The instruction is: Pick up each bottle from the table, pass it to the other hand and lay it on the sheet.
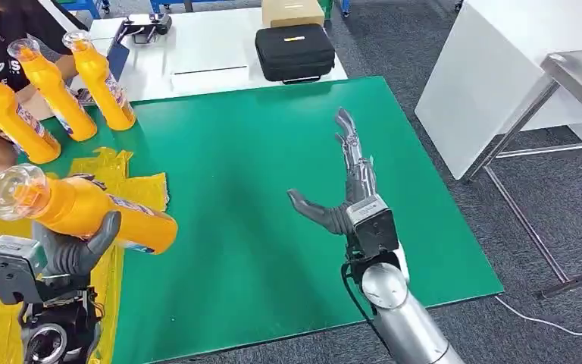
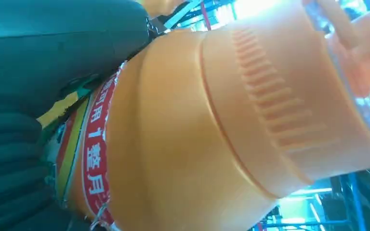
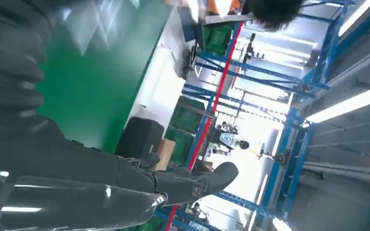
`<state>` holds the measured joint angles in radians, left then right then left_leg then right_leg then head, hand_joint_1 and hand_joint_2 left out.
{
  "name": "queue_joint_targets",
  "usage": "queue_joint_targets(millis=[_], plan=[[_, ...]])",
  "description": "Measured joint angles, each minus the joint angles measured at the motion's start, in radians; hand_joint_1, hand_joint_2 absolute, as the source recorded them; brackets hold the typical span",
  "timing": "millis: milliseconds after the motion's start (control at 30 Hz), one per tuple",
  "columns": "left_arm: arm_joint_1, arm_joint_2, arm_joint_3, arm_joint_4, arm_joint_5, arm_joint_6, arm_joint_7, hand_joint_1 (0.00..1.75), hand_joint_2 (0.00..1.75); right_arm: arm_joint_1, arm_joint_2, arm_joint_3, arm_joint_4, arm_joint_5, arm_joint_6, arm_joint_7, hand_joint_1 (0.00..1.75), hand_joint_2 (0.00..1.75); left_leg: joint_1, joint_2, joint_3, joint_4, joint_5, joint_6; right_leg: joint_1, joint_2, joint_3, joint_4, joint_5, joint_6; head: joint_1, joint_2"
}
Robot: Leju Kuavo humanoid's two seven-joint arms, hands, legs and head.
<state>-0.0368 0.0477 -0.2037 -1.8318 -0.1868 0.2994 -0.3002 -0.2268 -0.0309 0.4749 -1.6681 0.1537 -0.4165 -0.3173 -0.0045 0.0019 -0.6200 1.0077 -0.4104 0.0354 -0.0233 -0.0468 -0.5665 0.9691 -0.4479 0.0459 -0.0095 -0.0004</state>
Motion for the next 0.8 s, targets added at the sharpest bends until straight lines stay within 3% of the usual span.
queue_joint_targets(millis=[100, 233, 400, 567, 800], plan=[[-0.001, 0.000, 0.000, 0.000, -0.168, 0.070, 0.005, 1.75, 1.75, 0.013, -0.004, -0.010, -0.024, 0.007, -0.022, -0.021, 0.00, 1.75, 0.000, 0.000, 0.000, 0.000, 0.000, 0.000, 0.000, 0.000, 0.000, 0.000, 0.000, 0.000, 0.000, 0.000], [-0.022, 0.014, 0.000, 0.031, -0.793, 0.180, 0.103, 1.75, 1.75, 0.023, -0.013, -0.015, -0.078, 0.006, -0.022, -0.034, 0.00, 1.75, 0.000, 0.000, 0.000, 0.000, 0.000, 0.000, 0.000, 0.000, 0.000, 0.000, 0.000, 0.000, 0.000, 0.000], [-0.077, 0.057, -0.007, 0.161, -1.317, 0.120, 0.268, 1.75, 1.75, 0.034, -0.021, -0.015, -0.167, -0.080, 0.075, -0.034, 0.00, 1.75, 0.000, 0.000, 0.000, 0.000, 0.000, 0.000, 0.000, 0.000, -0.001, 0.000, 0.000, 0.000, 0.000, 0.000], [-0.219, 0.164, -0.130, 0.372, -1.376, 0.041, 0.405, 1.75, 1.75, 0.061, -0.034, -0.017, -0.257, -0.160, 0.186, -0.034, 0.00, 1.75, 0.001, 0.000, 0.001, 0.000, 0.001, -0.001, 0.001, 0.000, -0.002, 0.000, 0.000, 0.000, -0.001, 0.000], [-0.433, 0.191, -0.270, 0.736, -1.380, -0.005, 0.319, 1.75, 1.75, 0.119, -0.079, -0.038, -0.294, -0.254, 0.259, -0.064, 0.00, 1.75, -0.001, 0.002, 0.001, 0.000, 0.001, 0.000, -0.001, 0.002, 0.000, 0.000, 0.001, 0.000, 0.000, 0.000]])
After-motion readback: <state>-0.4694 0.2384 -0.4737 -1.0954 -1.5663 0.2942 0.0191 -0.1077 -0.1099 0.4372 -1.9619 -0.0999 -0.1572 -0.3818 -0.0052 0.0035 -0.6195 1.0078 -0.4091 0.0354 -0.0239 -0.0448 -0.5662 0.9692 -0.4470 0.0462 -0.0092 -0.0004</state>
